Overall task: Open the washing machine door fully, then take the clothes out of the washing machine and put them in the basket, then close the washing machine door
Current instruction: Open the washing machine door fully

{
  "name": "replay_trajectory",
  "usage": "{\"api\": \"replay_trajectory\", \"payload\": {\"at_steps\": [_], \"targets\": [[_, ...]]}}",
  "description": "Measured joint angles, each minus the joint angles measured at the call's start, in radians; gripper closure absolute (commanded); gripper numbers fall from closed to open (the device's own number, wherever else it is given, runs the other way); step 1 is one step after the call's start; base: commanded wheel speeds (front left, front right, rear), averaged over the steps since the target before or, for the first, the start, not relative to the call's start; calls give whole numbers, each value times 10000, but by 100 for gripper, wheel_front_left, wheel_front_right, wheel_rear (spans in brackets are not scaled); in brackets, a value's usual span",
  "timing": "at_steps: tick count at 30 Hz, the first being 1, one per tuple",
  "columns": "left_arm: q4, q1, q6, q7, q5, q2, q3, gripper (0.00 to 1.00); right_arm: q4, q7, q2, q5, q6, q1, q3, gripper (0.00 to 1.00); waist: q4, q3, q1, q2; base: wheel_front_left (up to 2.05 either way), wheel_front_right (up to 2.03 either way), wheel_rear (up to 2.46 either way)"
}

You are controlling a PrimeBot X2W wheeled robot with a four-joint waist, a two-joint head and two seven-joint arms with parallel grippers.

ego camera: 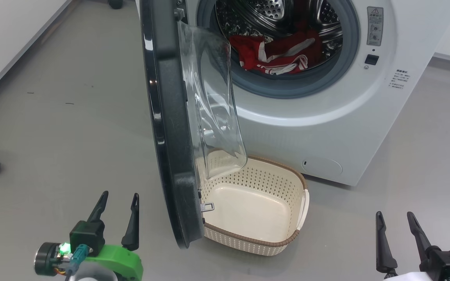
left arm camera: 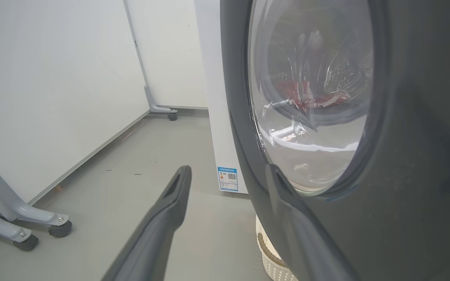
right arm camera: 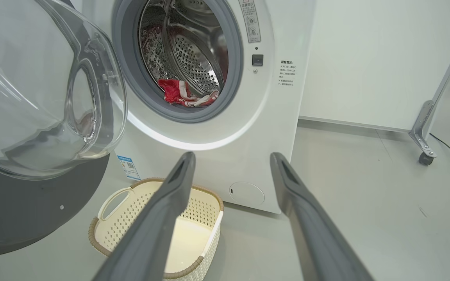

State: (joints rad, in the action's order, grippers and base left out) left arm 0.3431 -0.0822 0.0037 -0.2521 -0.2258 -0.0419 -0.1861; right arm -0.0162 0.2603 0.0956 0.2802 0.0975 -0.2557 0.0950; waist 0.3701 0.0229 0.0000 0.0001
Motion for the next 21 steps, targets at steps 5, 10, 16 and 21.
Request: {"api": "replay_trajectory", "payload": {"at_steps": [5,10,16,21], "targets": [[140,26,-8,0,0,2,-10,100,6,0,-46,-111,-82,-3,-134,0,12,-11,0,0,0,0,0],[190,57,-17,0,0,2,-35,100,6,0,-125,-115,-171,-6,-311,0,24,-43,0,0,0,0,0],[257,64,-92,0,0,2,-69,100,-2,0,-217,-221,-267,-14,-453,0,46,-103,0,0,0,0,0],[102,84,-92,0,0,2,-25,100,-12,0,-288,-282,-351,-31,-560,0,80,-151,0,0,0,0,0]]}}
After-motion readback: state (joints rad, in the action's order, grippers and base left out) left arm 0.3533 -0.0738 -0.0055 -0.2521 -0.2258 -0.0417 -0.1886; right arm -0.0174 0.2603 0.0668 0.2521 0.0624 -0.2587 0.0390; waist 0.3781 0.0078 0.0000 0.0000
